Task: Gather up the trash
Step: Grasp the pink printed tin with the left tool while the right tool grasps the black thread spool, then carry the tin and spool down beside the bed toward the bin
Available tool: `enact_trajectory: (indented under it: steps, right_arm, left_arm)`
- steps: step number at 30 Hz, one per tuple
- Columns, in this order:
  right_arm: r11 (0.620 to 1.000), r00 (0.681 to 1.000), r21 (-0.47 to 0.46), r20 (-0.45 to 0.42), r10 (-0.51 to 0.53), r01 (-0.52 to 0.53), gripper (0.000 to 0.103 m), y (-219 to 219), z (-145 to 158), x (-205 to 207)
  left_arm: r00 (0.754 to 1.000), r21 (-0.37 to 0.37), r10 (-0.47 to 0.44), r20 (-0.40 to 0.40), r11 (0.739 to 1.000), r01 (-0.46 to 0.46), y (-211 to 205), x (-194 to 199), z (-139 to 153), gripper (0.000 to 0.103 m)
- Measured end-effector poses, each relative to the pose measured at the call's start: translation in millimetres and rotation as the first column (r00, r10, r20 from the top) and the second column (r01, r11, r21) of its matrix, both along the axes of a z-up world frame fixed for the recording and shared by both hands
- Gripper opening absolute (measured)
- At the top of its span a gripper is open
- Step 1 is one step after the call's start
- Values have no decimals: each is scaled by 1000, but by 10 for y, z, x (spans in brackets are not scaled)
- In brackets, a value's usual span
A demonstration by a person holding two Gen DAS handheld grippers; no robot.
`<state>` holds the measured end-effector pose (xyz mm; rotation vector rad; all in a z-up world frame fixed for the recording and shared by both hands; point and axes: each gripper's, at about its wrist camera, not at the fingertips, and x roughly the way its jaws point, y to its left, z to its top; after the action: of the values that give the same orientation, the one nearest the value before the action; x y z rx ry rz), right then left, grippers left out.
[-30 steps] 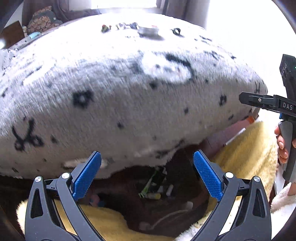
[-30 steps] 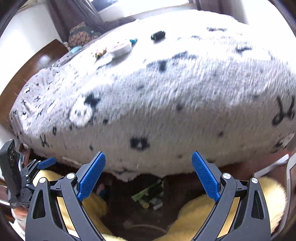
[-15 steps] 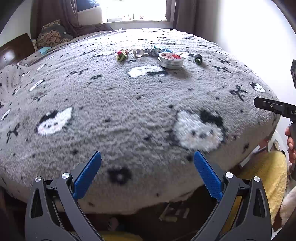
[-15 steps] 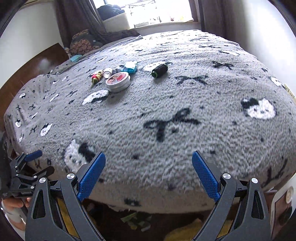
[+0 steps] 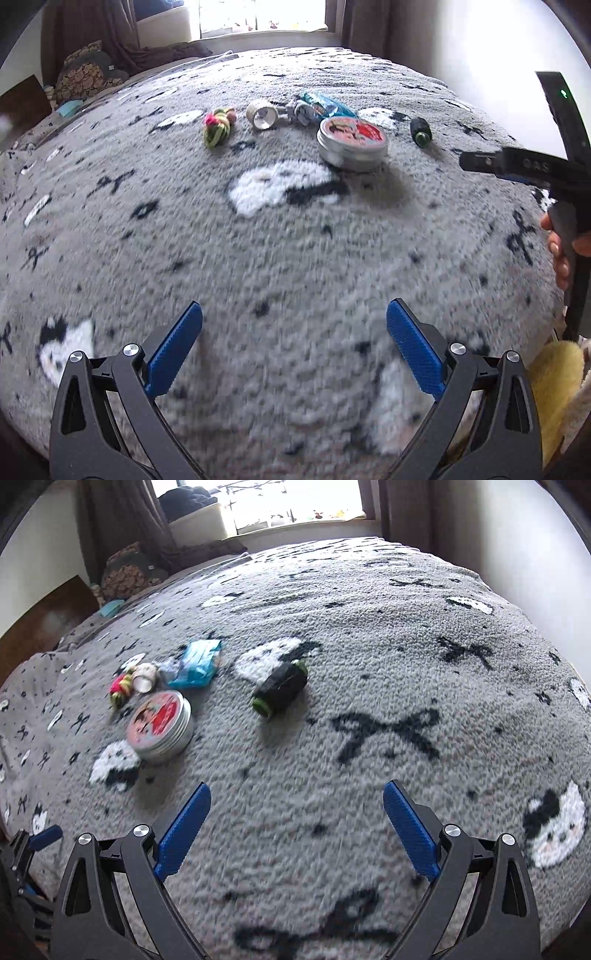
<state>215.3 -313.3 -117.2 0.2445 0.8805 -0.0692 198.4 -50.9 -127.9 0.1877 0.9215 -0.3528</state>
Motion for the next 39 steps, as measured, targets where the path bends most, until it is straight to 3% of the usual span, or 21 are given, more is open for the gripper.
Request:
enact_trajectory:
  steps: [11,15,16,17,24,26,30,39]
  right_arm:
    - [996,996,30,-46,-77,78,92,-48,-160,862]
    - [994,994,-44,-51,-102,99,56,-24,-184,961]
    - [995,995,-40,-42,-90,89,44,-32,-176,973]
    - [997,996,-34,-36,-77,76,39,-38,-168,979]
    - [998,999,-39,-29,-44,42,38,-51,-168,973]
    - [999,999,-26,-28,-36,35,38,-69,-170,954]
    - [999,999,-5,-32,-32,32,35,-119,-159,900]
    - [999,1000,-36,-19,7,-7,30,-65,65,522]
  left_arm:
    - [998,-77,-27,52,997,31,-521,724,21,95]
    - [999,-91,-19,46,996,23,-699,922,-12,95]
    - [999,-89,-17,42,996,21,-735,967,-22,95]
    - [999,-85,-15,39,996,19,-783,1010,-29,95]
    - [1000,-96,-21,15,995,22,-974,1172,-49,94]
    - [1000,-93,-15,5,996,16,-998,1206,-77,88]
    - [1000,-88,16,-15,996,-17,-961,1272,-95,67]
    - [999,-81,12,-36,997,-15,-706,1002,-44,66]
